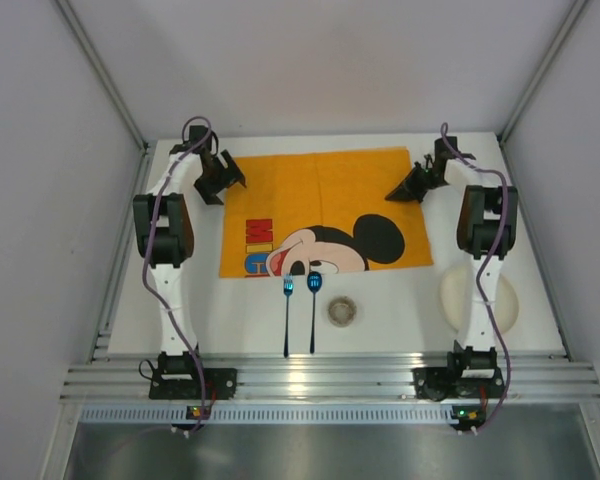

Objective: Set the dinner table for one person

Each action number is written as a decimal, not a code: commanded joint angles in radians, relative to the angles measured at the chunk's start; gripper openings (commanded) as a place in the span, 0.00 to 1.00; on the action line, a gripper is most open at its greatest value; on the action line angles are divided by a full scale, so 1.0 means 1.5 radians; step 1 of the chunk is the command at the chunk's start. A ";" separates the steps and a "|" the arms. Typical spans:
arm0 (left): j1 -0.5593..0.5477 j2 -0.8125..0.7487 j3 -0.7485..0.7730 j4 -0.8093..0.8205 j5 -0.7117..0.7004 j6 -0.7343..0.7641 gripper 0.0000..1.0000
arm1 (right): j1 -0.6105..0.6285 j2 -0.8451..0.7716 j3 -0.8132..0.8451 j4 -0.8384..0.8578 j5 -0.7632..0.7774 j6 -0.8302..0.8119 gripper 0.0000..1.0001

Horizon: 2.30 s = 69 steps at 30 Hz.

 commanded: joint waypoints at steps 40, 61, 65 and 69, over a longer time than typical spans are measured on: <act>-0.392 -0.578 -0.613 0.078 -0.174 -0.023 0.83 | 0.057 -0.580 -0.398 -0.090 0.175 -0.123 0.89; -0.509 -0.508 -0.764 0.166 -0.157 -0.086 0.43 | 0.057 -0.810 -0.617 -0.151 0.227 -0.128 0.88; -0.515 -0.495 -0.772 0.182 -0.153 -0.086 0.35 | 0.057 -0.802 -0.610 -0.154 0.226 -0.128 0.88; -0.525 -0.475 -0.776 0.187 -0.161 -0.085 0.33 | 0.057 -0.792 -0.601 -0.154 0.226 -0.129 0.88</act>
